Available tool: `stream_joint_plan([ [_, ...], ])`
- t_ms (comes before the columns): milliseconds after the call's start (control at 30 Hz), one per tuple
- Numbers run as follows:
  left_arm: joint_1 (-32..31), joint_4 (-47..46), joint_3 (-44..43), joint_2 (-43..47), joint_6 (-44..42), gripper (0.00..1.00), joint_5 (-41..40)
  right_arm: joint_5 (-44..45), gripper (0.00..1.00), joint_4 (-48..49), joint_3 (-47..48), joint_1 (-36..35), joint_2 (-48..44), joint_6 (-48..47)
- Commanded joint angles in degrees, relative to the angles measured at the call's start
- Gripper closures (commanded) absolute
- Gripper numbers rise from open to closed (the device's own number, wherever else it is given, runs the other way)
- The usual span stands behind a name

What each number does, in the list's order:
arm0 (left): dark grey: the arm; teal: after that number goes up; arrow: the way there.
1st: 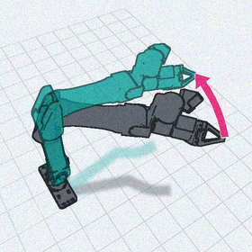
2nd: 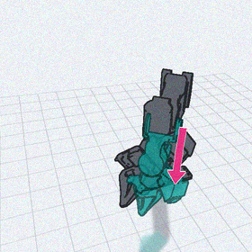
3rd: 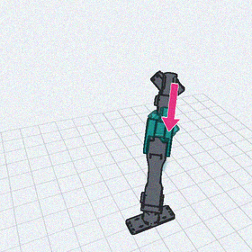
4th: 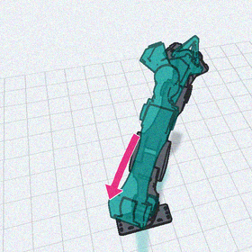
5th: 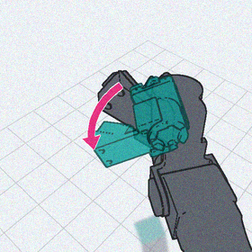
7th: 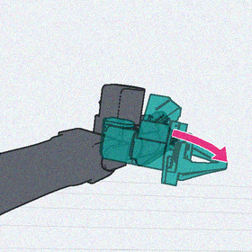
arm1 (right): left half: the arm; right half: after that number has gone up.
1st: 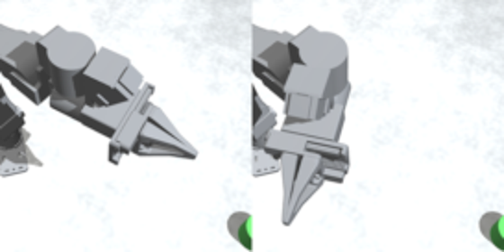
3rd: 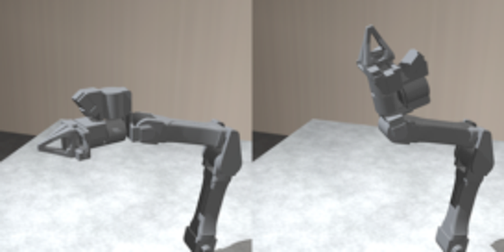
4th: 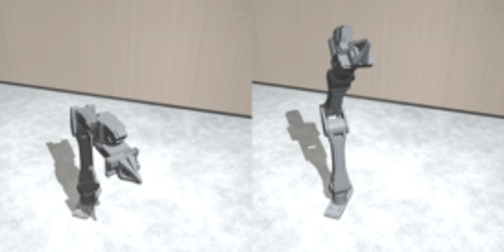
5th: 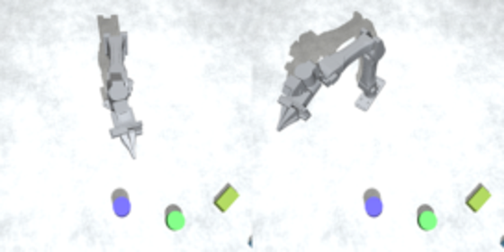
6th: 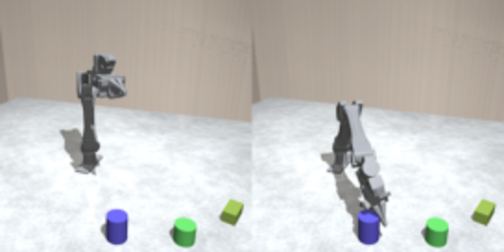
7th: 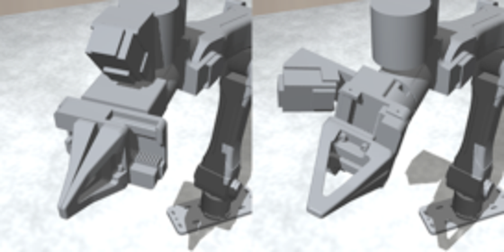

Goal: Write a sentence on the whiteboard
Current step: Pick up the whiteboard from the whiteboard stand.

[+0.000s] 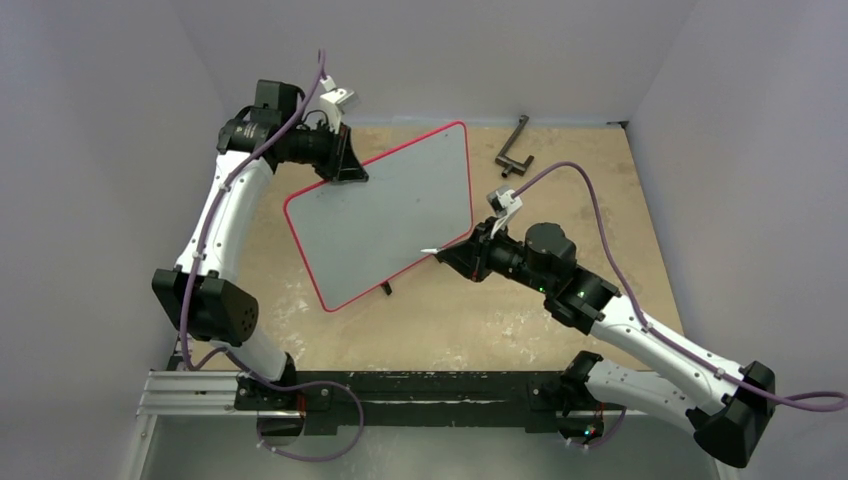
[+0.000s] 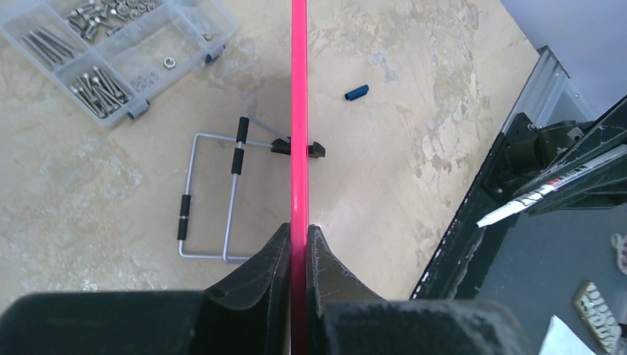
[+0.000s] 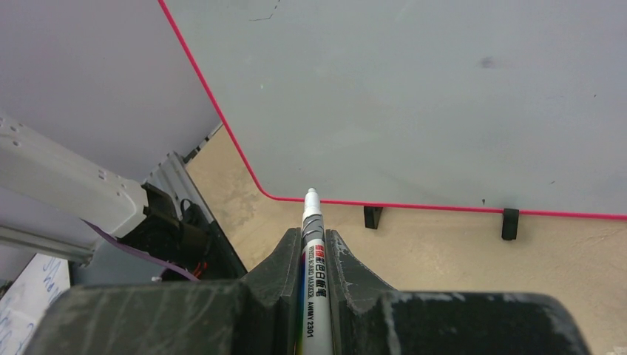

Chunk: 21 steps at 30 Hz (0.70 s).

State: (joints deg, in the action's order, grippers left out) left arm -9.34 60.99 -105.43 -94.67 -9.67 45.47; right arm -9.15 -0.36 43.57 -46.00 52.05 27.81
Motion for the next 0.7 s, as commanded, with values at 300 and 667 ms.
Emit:
stream_joint_plan([
  [300, 0.1, -12.0, 14.3, 7.9, -6.8, 1.00, 0.8, -1.0, 1.00, 2.3, -1.0, 0.2, -1.6, 0.1],
  [667, 0.2, -9.1, 7.6, 6.0, -9.6, 1.00, -0.9, -1.8, 1.00, 2.8, -1.1, 0.2, -1.0, 0.6],
])
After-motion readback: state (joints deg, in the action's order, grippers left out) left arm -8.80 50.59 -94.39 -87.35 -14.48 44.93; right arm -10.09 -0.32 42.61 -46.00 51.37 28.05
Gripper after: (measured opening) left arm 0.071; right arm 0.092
